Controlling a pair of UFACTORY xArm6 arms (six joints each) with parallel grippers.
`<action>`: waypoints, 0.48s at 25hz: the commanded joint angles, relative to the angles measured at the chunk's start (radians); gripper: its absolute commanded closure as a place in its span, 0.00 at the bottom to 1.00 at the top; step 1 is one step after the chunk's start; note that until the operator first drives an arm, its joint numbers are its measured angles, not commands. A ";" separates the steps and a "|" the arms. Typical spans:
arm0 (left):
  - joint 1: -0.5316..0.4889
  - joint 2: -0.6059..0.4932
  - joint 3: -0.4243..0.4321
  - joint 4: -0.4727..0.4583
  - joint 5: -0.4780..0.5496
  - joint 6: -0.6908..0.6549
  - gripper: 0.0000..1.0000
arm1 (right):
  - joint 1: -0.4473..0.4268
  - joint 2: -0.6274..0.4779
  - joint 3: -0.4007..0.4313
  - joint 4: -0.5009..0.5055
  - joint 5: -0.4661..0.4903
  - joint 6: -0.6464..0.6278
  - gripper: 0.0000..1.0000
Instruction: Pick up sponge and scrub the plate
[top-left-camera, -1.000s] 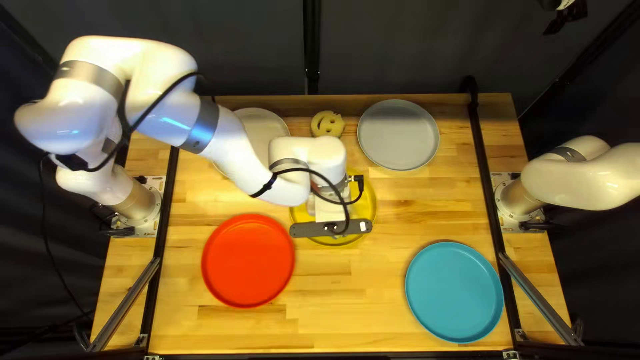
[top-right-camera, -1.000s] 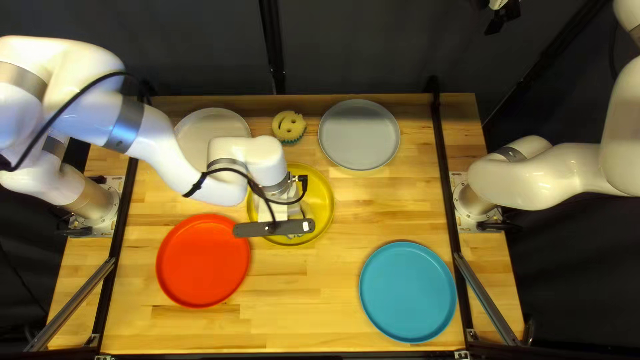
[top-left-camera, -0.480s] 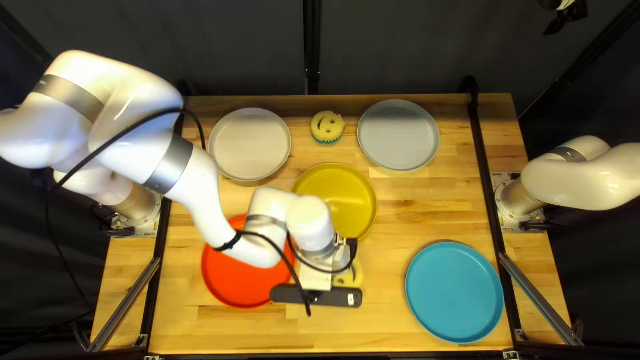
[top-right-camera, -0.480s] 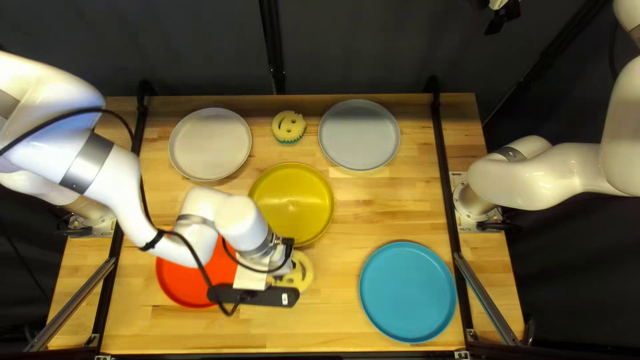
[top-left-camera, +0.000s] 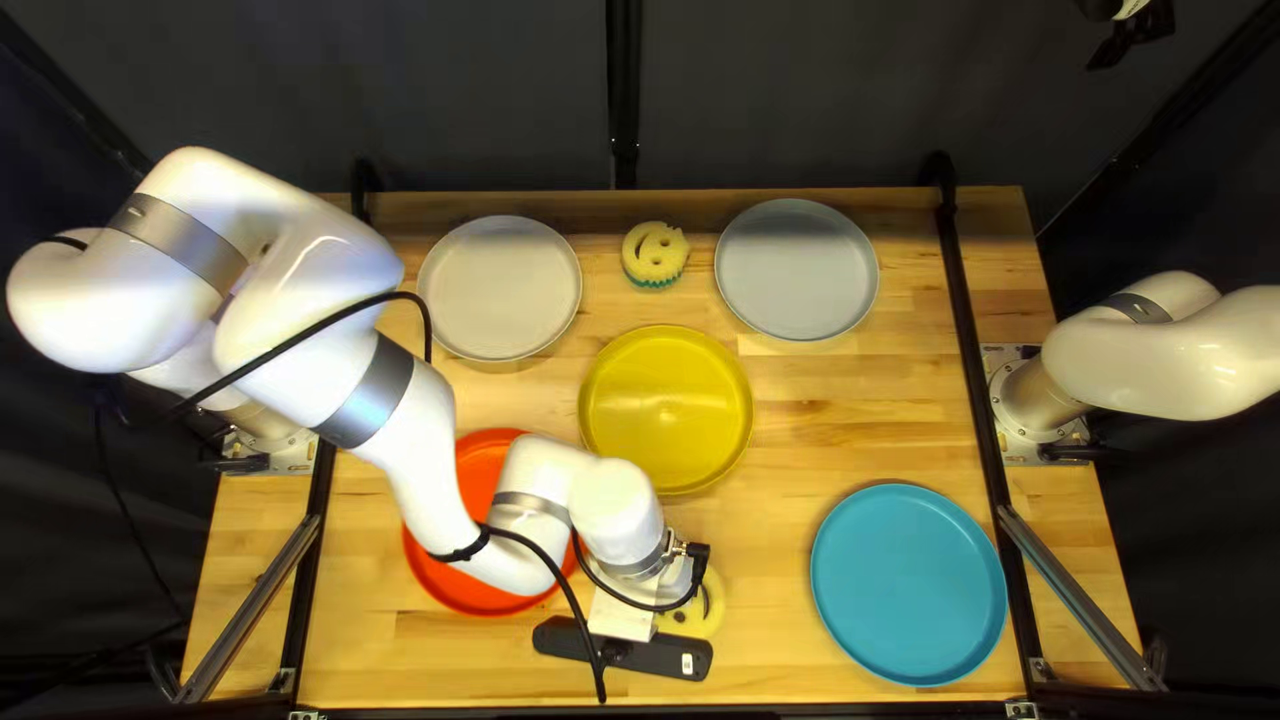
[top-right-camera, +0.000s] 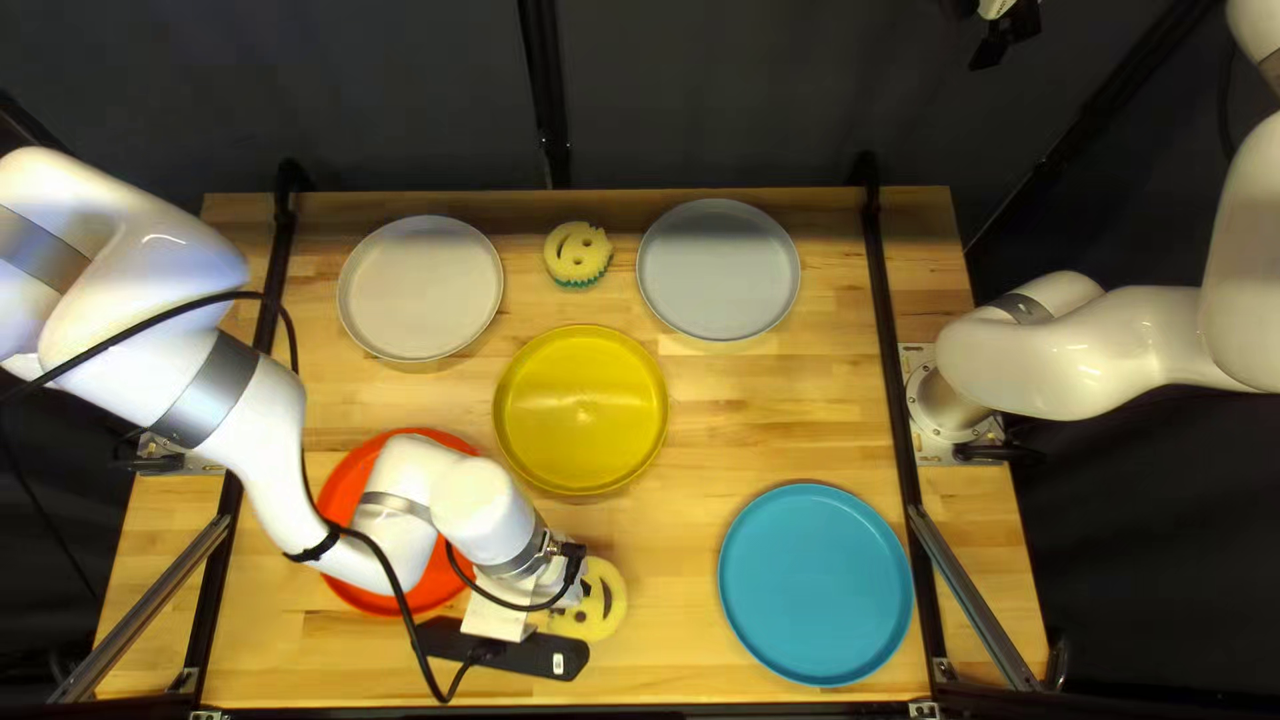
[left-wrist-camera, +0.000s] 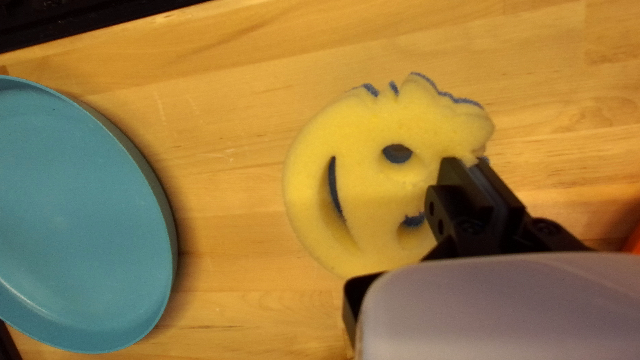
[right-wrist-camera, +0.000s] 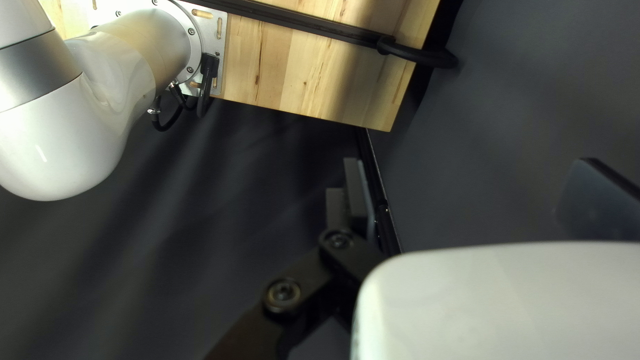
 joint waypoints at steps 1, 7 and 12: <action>0.012 -0.018 0.011 0.003 0.001 -0.006 0.00 | 0.000 0.000 0.000 0.000 0.000 0.000 0.00; 0.068 -0.079 0.043 0.029 0.020 -0.011 0.00 | 0.000 0.000 0.000 0.000 0.000 0.000 0.00; 0.185 -0.190 0.129 0.032 0.060 0.036 0.00 | 0.000 0.000 0.000 0.000 0.000 0.000 0.00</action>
